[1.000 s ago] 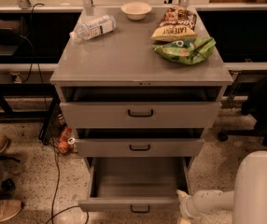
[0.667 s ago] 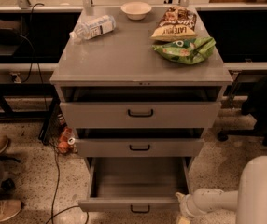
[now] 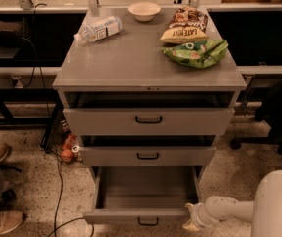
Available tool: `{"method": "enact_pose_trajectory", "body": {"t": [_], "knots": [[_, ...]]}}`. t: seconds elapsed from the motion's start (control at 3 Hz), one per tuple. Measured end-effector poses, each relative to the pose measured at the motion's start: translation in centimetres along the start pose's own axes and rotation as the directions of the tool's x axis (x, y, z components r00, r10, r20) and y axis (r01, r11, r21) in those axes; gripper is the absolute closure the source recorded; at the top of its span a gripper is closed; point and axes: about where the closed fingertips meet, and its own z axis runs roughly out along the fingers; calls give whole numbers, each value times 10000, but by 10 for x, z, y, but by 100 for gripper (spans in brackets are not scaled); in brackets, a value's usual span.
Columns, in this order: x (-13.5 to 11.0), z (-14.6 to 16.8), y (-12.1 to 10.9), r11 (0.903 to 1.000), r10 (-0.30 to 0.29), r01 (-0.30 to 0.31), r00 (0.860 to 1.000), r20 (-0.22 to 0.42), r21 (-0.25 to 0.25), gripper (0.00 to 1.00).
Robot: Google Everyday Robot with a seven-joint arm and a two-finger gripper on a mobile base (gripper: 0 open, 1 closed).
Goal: Open bottom drawer
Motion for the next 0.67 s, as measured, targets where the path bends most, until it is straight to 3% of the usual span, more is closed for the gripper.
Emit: {"method": "enact_pose_trajectory", "body": {"t": [0.33,0.67], "knots": [[3,-6,-1,9999,59,-58,9999,-87,125,86],[10,-11,14,9986,427,-428,9991,29,306,100]]}}
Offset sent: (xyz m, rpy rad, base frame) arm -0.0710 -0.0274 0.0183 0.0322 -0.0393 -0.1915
